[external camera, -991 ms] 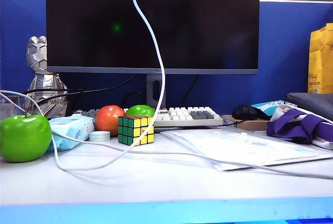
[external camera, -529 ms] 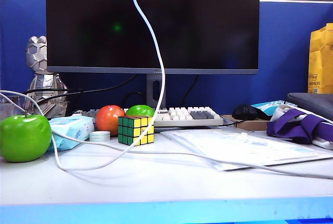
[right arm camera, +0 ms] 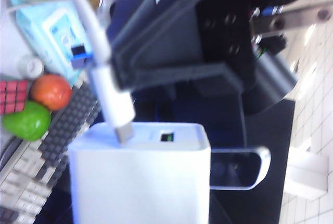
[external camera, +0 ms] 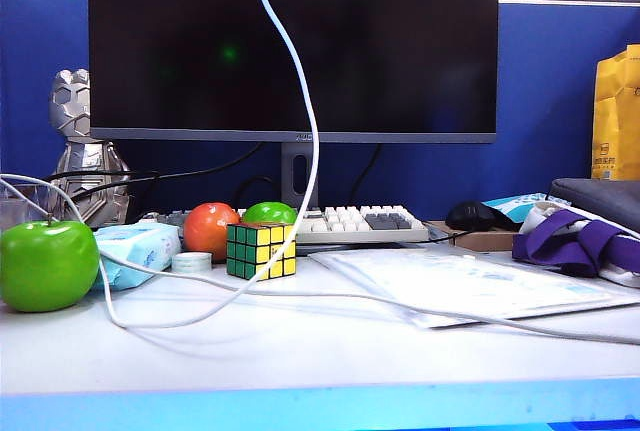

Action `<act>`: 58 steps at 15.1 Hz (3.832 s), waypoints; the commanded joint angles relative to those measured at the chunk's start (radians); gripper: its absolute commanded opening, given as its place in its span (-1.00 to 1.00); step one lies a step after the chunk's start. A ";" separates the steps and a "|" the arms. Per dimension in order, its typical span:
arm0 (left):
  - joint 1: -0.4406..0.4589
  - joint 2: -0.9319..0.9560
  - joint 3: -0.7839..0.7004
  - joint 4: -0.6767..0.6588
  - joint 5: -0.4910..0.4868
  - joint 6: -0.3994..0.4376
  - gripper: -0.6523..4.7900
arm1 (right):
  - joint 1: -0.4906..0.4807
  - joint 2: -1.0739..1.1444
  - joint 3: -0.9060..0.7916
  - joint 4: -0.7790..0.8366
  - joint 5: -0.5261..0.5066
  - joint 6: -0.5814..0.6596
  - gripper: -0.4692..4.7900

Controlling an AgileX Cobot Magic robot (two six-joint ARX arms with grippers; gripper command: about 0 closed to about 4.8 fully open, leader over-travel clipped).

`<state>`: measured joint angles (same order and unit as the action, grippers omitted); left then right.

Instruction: Pick up the Type-C charging cable and the charging base, insert one end of the Type-C charger into the corresponding slot on the base, and finally place the plugged-in charger back on the table.

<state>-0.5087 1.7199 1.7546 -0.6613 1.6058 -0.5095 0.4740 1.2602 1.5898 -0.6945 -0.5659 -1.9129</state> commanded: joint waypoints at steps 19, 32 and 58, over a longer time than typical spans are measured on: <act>0.000 -0.007 0.004 0.036 -0.013 -0.013 -0.78 | 0.002 -0.027 0.005 0.037 -0.012 -0.036 -0.84; 0.000 -0.007 0.004 0.150 -0.060 -0.135 -0.78 | 0.002 -0.026 0.005 -0.008 -0.014 -0.109 -0.84; 0.000 -0.007 0.003 0.261 -0.110 -0.261 -0.78 | 0.002 -0.027 0.005 0.054 -0.013 -0.077 -0.84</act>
<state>-0.5087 1.7153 1.7546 -0.4431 1.5257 -0.7528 0.4694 1.2385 1.5898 -0.6590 -0.5404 -1.9976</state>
